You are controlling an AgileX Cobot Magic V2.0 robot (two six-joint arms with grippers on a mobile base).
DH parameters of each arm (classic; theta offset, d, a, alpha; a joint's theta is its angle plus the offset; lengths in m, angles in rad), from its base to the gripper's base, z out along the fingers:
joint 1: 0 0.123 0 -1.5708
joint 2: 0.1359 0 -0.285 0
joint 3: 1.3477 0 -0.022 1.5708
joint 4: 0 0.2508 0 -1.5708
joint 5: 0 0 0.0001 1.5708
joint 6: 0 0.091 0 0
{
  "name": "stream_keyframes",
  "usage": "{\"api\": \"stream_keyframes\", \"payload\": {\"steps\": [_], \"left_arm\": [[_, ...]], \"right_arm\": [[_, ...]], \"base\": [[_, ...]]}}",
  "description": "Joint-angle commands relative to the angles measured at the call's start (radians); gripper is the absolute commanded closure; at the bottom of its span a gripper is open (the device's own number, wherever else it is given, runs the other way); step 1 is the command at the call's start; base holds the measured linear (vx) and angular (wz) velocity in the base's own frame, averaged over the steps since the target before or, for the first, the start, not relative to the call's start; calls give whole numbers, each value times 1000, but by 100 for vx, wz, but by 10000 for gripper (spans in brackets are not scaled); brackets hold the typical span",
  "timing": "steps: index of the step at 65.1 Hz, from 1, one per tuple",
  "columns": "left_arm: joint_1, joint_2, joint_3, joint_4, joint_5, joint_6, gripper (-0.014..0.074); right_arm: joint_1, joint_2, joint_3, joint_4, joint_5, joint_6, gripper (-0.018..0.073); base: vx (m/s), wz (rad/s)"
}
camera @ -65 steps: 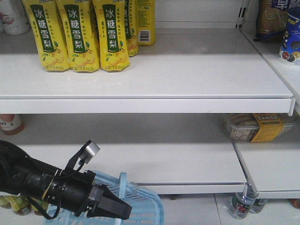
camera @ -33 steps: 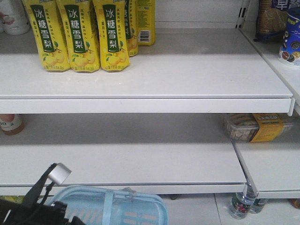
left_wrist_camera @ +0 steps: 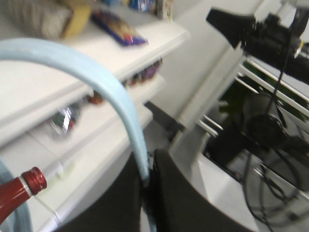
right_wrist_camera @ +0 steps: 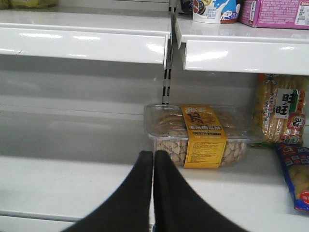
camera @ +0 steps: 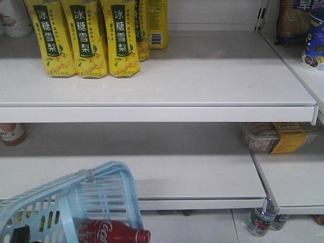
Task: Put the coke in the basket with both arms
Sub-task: 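Swing the basket with the bottle toward the robot's side with the left gripper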
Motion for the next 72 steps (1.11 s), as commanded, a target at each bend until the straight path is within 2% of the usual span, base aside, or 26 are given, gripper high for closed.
{"api": "stream_keyframes", "payload": {"steps": [1,13,18,23,44,60,72], "left_arm": [[-4,-39,-20,-205,6,183,602],[-4,-44,46,-468,31,501,602],[-4,-44,72,-560,37,606,602],[-4,-44,87,-618,50,696,602],[-4,-44,87,-797,166,951,602],[-4,-44,87,-1021,240,1310,602],[-4,-44,87,-1178,292,1482,602]], "right_arm": [[-3,12,-26,-10,-66,-5,569],[-3,12,-26,-10,-66,-5,569],[-3,12,-26,-10,-66,-5,569],[-3,12,-26,-10,-66,-5,569],[-3,12,-26,-10,-66,-6,569],[-3,12,-26,-10,-66,-6,569],[-3,12,-26,-10,-67,-6,569]], "base": [[0,0],[0,0],[0,0],[0,0],[0,0],[0,0],[0,0]]}}
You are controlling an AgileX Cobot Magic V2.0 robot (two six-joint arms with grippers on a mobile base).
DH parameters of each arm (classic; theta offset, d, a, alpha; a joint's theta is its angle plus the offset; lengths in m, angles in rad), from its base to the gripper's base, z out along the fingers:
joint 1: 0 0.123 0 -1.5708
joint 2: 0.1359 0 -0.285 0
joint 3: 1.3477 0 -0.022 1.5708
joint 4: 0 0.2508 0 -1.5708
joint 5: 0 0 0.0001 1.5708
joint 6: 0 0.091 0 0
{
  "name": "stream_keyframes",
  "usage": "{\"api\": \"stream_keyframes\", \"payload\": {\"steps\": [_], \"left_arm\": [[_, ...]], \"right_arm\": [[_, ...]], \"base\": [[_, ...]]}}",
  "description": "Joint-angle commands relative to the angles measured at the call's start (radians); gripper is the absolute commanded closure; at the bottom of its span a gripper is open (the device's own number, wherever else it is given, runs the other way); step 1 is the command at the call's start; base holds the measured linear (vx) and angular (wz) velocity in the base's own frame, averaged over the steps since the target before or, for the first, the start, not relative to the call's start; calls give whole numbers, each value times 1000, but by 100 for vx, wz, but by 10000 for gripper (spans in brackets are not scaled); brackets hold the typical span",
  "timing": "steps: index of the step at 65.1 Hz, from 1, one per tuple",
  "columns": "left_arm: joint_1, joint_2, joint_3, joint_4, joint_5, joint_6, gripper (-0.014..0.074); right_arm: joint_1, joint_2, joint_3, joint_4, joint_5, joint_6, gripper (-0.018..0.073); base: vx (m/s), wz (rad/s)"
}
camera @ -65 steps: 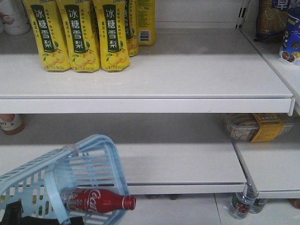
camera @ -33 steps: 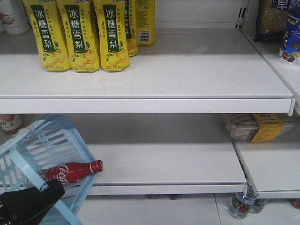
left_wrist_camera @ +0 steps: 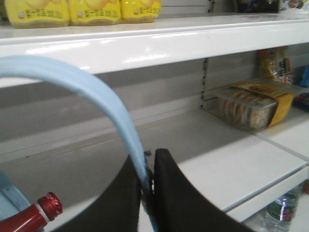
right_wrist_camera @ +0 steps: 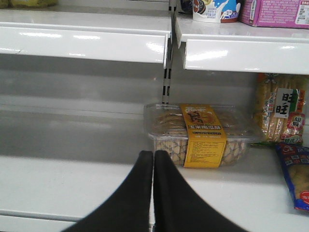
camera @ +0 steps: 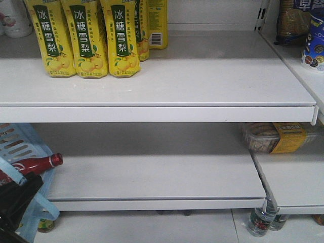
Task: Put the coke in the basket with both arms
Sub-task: 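Swing the basket with the bottle toward the robot's side with the left gripper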
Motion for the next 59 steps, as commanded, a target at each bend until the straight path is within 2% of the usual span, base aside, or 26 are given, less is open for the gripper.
{"api": "stream_keyframes", "payload": {"steps": [1,7,12,22,37,48,59], "left_arm": [[-4,-8,-34,-81,-100,154,602],[-4,-8,-36,-140,-76,220,602],[-4,-8,-50,-160,-49,247,602],[-4,-8,-95,-160,36,247,602],[-3,-24,-98,-160,47,246,602],[-2,-86,-98,-160,106,246,602],[31,-140,-95,-154,147,238,602]], "right_arm": [[-3,12,-26,-10,-68,-6,569],[-3,12,-26,-10,-68,-6,569],[-3,12,-26,-10,-68,-6,569],[-3,12,-26,-10,-68,-6,569],[-3,12,-26,-10,-68,-6,569],[-3,12,-26,-10,-68,-6,569],[-3,12,-26,-10,-69,-7,569]], "base": [[0,0],[0,0],[0,0],[0,0],[0,0],[0,0],[0,0]]}}
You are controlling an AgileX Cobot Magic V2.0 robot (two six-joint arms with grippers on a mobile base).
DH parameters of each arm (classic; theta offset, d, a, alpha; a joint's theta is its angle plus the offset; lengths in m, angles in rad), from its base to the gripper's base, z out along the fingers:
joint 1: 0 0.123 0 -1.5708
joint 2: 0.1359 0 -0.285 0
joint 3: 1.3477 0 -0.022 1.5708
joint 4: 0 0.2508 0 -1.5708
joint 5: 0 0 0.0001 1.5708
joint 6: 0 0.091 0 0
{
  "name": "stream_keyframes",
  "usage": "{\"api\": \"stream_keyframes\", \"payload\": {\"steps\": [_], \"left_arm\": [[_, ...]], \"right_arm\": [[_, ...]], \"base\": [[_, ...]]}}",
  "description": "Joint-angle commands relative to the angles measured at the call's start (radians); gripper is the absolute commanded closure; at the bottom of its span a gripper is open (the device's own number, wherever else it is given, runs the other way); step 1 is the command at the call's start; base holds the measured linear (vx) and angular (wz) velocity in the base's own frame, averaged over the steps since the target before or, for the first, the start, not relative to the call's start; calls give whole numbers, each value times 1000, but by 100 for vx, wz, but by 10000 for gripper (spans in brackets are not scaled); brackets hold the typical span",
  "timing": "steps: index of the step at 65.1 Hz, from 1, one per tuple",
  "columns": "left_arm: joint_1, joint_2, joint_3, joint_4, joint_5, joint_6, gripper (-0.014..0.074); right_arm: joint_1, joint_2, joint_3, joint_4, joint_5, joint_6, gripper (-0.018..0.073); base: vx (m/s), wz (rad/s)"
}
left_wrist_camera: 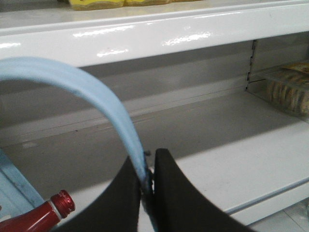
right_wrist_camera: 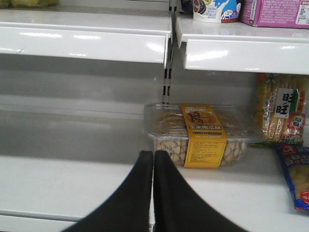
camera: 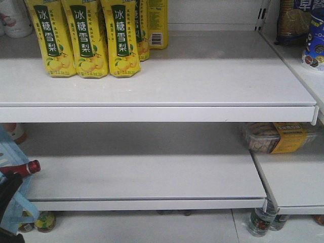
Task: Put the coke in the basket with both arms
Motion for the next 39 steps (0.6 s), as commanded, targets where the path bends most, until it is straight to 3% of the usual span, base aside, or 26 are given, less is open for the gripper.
{"api": "stream_keyframes", "payload": {"steps": [1,14,39], "left_arm": [[20,-36,-46,39,-117,46,602],[55,-108,-46,39,-82,46,602],[56,-140,-41,41,-73,45,602]], "right_arm": [[-3,12,-26,-10,-69,-7,569],[-3,12,-26,-10,-69,-7,569],[-3,12,-26,-10,-69,-7,569]], "base": [[0,0],[0,0],[0,0]]}}
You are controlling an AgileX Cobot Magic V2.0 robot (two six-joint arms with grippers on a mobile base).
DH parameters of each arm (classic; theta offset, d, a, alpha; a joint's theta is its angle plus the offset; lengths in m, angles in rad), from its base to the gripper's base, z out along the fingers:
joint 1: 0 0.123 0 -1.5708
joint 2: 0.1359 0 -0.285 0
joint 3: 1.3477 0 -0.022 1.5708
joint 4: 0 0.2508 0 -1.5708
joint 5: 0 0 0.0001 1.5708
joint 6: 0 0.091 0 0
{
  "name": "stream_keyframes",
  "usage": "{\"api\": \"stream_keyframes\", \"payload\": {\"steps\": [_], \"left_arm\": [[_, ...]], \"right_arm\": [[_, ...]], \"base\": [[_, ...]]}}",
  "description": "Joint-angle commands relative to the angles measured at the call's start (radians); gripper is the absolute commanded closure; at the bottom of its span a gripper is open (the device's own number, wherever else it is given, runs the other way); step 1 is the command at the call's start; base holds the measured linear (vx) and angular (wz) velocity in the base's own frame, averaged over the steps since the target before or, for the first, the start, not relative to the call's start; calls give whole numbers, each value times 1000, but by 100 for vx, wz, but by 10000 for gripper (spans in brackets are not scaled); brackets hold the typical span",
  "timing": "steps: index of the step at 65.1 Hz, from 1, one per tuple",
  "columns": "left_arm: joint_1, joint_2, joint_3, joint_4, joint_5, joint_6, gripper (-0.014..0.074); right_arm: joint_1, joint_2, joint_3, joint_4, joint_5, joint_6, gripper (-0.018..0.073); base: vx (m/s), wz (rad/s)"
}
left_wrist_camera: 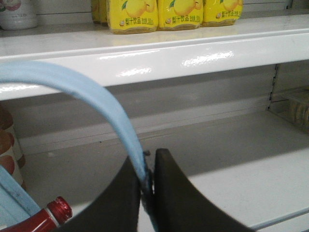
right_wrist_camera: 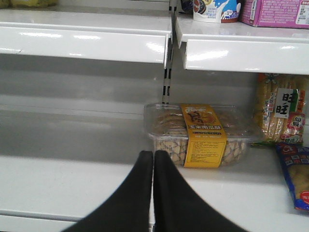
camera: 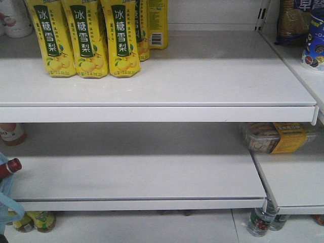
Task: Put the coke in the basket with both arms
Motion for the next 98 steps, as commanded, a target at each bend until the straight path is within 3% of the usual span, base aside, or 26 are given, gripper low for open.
{"api": "stream_keyframes", "payload": {"steps": [1,20,46,67,92,98], "left_arm": [[1,-6,-41,45,-147,49,602],[-3,-18,19,53,-164,18,602],[1,-234,166,94,-130,-4,602],[124,-373,169,40,49,-5,602],[207,-440,174,38,117,-5,602],[219,-440,174,-4,119,0,602]], "right_arm": [[-3,12,-26,-10,-69,-7,569],[-3,12,-26,-10,-69,-7,569],[-3,12,-26,-10,-69,-7,569],[-3,12,-26,-10,-69,-7,569],[-3,12,-26,-10,-69,-7,569],[-3,12,-26,-10,-69,-7,569]], "base": [[0,0],[0,0],[0,0],[0,0],[0,0],[0,0]]}}
